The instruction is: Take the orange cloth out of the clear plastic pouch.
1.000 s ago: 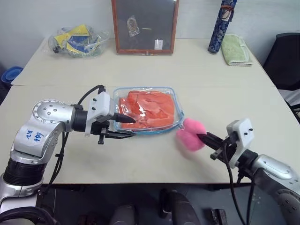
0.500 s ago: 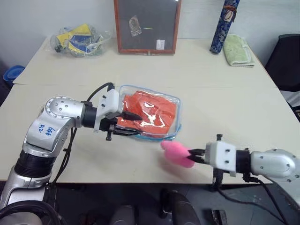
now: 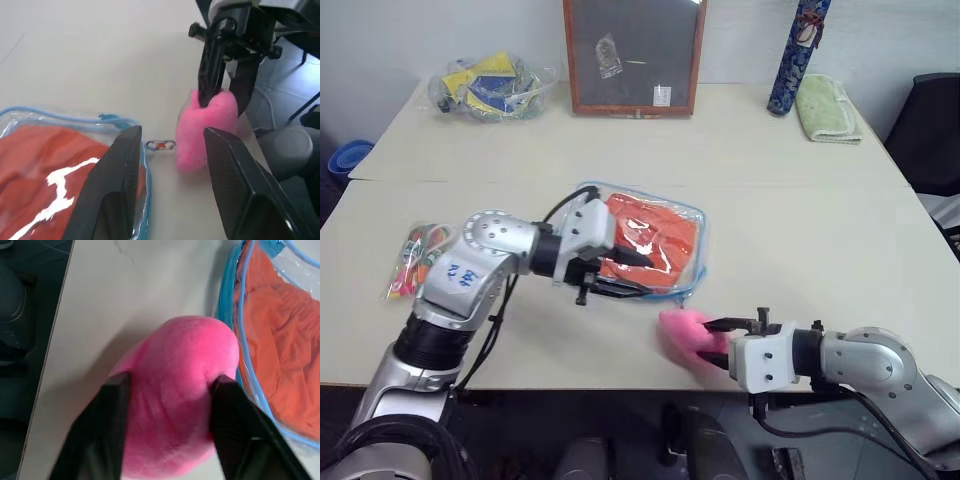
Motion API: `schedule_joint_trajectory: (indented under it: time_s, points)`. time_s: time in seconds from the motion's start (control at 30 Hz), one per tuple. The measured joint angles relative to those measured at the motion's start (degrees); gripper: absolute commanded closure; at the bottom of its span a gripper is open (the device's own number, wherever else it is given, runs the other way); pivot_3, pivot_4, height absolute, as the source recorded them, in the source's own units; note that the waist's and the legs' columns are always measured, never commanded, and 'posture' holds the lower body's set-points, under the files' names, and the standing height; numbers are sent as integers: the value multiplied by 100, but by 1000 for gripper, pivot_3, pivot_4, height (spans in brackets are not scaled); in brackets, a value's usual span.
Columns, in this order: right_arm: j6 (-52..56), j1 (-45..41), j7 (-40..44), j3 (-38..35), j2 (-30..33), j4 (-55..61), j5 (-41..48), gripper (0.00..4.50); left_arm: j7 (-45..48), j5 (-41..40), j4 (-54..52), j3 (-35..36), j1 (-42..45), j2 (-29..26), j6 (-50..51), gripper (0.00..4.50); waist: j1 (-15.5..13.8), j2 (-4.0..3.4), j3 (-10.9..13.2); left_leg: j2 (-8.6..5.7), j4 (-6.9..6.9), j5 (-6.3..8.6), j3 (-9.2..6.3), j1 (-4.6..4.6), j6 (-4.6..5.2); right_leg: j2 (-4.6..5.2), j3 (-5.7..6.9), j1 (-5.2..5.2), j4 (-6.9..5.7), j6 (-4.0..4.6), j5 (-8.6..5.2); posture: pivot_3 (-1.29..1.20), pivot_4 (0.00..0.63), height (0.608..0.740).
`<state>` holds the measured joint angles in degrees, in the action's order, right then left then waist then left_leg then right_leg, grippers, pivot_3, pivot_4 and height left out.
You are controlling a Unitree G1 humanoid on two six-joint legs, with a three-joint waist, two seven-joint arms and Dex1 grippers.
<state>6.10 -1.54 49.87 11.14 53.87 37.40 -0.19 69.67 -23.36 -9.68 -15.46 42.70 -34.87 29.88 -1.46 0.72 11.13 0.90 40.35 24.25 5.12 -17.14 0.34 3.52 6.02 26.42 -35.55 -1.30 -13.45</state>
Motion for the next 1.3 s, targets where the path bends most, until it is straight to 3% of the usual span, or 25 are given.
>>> schedule_joint_trajectory:
  time_s: [0.03, 0.3, 0.53, 0.63, 0.8, 0.83, 0.9, 1.03, 1.17, 1.3]
  points:
    - [-4, 12, 5, 12, -24, -13, -48, 794, 142, 45, 80, -173, 115, 98, -68, 2407, 4, 0, 0, 0, 0, 0, 0, 0, 0, 0, -1, 0, -1, 0, 0, 0, 150, 740]
    - [7, 242, -15, -16, -73, 68, -181, 794, 657, 1087, 1069, -1371, 390, 837, -1294, 2407, 13, 0, 0, 1, 0, 0, 4, 2, 0, -4, -3, 1, -4, 1, 0, 0, 150, 740]
    - [186, 699, -73, -361, -72, 515, -186, 794, 484, 1774, 1359, -1598, 355, 1035, -2207, 2407, 0, 0, 0, 2, 0, 1, -6, 3, 3, 1, -3, -2, -3, 0, 0, 0, 150, 740]
    - [381, 905, -30, -827, -78, 773, 143, 773, 425, 1844, 1394, -1583, 222, 1053, -2384, 2937, 0, 1, -1, 2, 0, 2, -8, 4, 5, 0, -3, -3, -3, 0, 0, 0, 150, 740]
    - [1060, 540, 187, -2157, -54, 741, 1296, 773, 450, 1847, 1233, -1475, 23, 949, -2442, 4266, 8, 1, -1, 3, 2, 3, -13, 8, 8, 1, -2, -10, -4, -1, 1, 0, 150, 740]
    - [1026, 335, 252, -2162, 13, 535, 1305, 773, 455, 1836, 1186, -1448, -33, 919, -2430, 4483, 14, 2, -2, 4, 1, 4, -13, 10, 9, -1, -2, -10, -3, -1, 1, 0, 150, 740]
    - [852, -106, 336, -1944, 40, -56, 1171, 773, 460, 1796, 1093, -1391, -117, 886, -2340, 4483, 22, 3, -2, 3, 1, 6, -11, 9, 13, -1, -3, -9, -2, 0, 1, 0, 150, 740]
    - [176, -1280, 442, -813, -309, -1435, 492, 773, 464, 1690, 958, -1260, -164, 827, -1946, 4483, 44, 3, -2, 2, 0, 4, -6, 6, 16, -5, -5, -4, -6, 1, 0, 0, 150, 740]
    - [-473, -1881, 553, 54, -829, -2310, 34, 1619, 398, 1681, 803, -1222, -157, 805, -1655, 4500, 37, 1, -2, 2, -3, 2, -4, 3, 16, 1, -1, 5, -7, 1, 0, 0, 150, 740]
    - [-1021, -2356, 587, 480, -1098, -3138, -332, 3060, 334, 1668, 651, -1158, -179, 744, -1422, 4500, 23, 1, -2, 4, 13, 1, -11, 6, 18, 6, 11, 7, -12, -1, 2, 0, 150, 740]
